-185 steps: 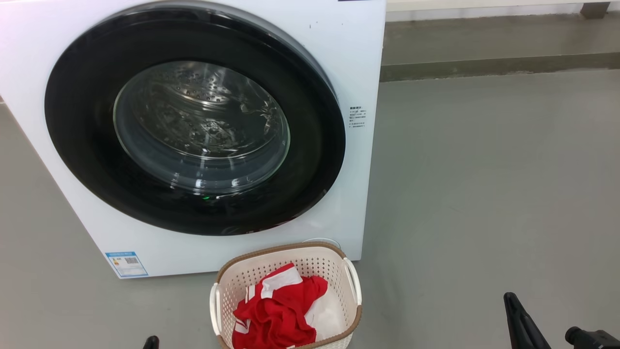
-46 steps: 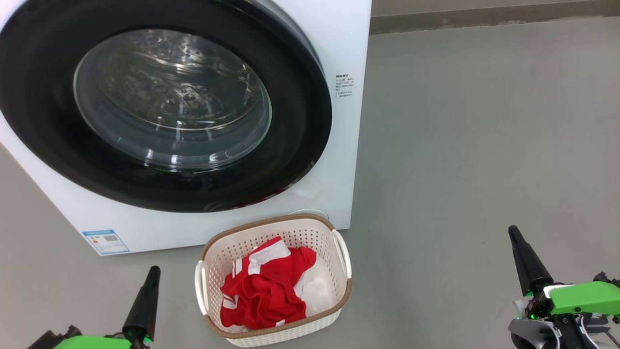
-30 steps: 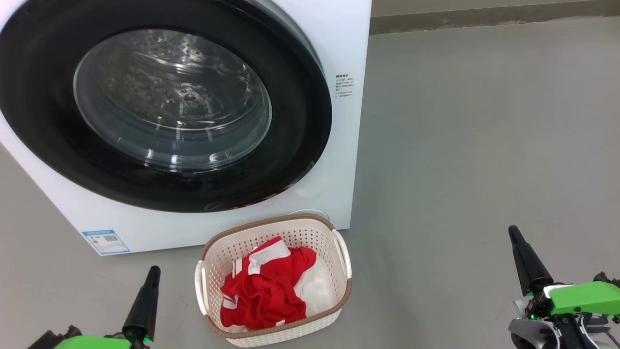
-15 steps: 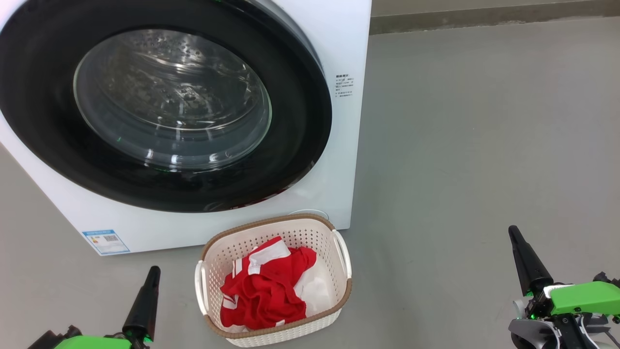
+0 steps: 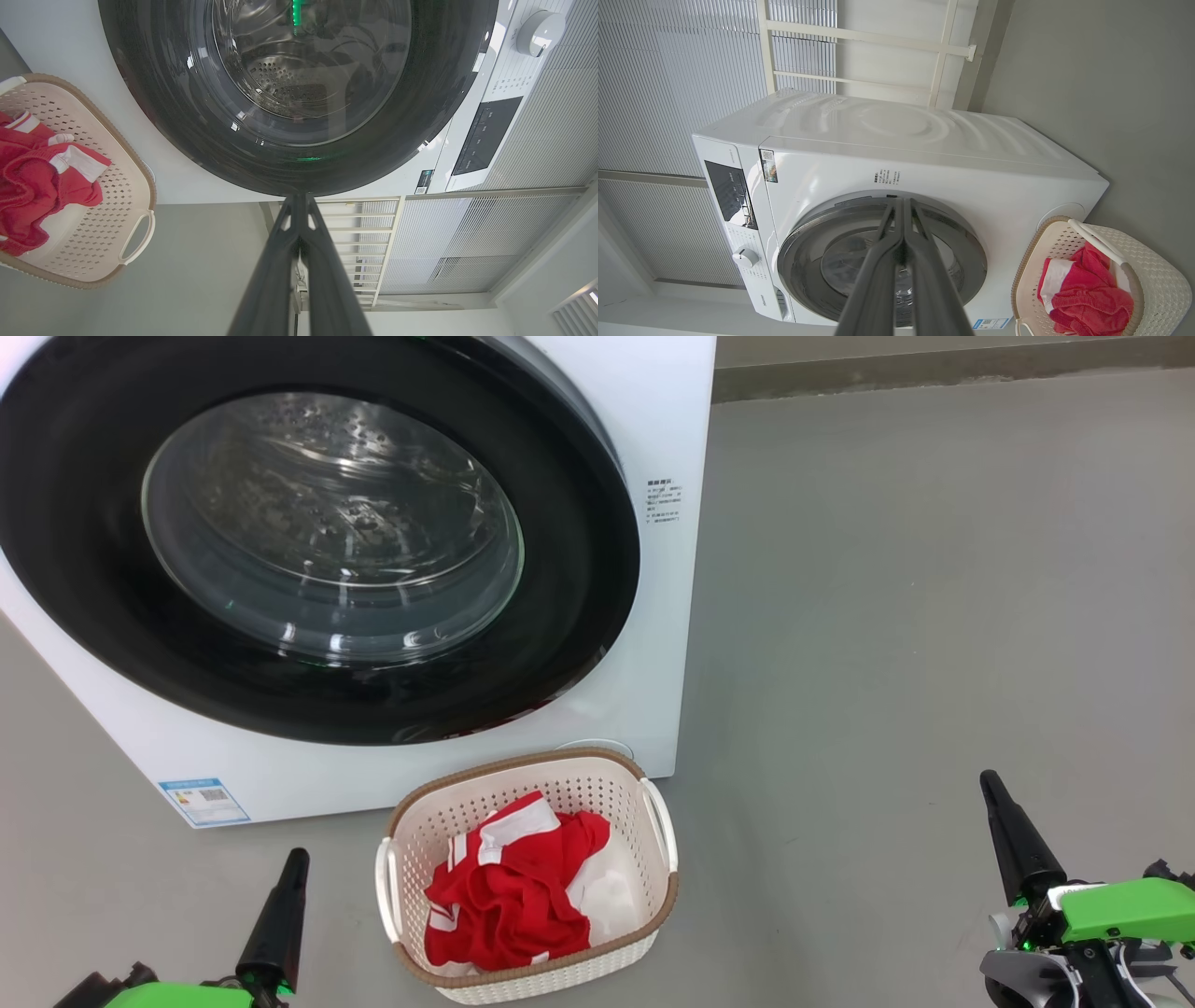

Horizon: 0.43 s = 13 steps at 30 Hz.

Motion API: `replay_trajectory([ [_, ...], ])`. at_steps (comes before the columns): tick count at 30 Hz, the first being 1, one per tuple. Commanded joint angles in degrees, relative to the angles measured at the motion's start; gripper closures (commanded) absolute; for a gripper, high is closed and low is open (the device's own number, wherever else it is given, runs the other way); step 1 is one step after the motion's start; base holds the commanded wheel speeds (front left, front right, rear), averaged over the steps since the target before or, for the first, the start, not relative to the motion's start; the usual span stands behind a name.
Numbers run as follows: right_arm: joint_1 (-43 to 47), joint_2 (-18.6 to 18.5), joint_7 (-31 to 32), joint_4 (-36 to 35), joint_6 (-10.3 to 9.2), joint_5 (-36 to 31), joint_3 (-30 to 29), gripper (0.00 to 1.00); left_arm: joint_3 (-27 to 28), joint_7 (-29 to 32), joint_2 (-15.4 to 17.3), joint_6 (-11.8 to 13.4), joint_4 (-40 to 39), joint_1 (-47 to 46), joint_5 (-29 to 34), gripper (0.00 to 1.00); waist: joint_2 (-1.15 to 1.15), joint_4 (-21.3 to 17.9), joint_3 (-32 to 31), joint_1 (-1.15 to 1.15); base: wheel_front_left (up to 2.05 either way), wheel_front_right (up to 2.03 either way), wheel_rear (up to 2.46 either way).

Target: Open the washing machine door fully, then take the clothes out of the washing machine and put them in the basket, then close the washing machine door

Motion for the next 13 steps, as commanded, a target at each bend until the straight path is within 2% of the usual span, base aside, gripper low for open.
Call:
replay_trajectory([
  [1, -2.48, -0.87, 0.34, -1.42, 0.02, 0.22, 1.02, 1.00, 2.00, 0.20, 0.61, -0.39, -1.17, -2.25, -0.40, 1.00, 0.00, 0.00, 0.00, 0.00, 0.00, 0.00, 0.00],
  [13, -2.48, -0.87, 0.34, -1.42, 0.02, 0.22, 1.02, 1.00, 2.00, 0.20, 0.61, -0.39, -1.17, -2.25, -0.40, 1.00, 0.00, 0.00, 0.00, 0.00, 0.00, 0.00, 0.00],
])
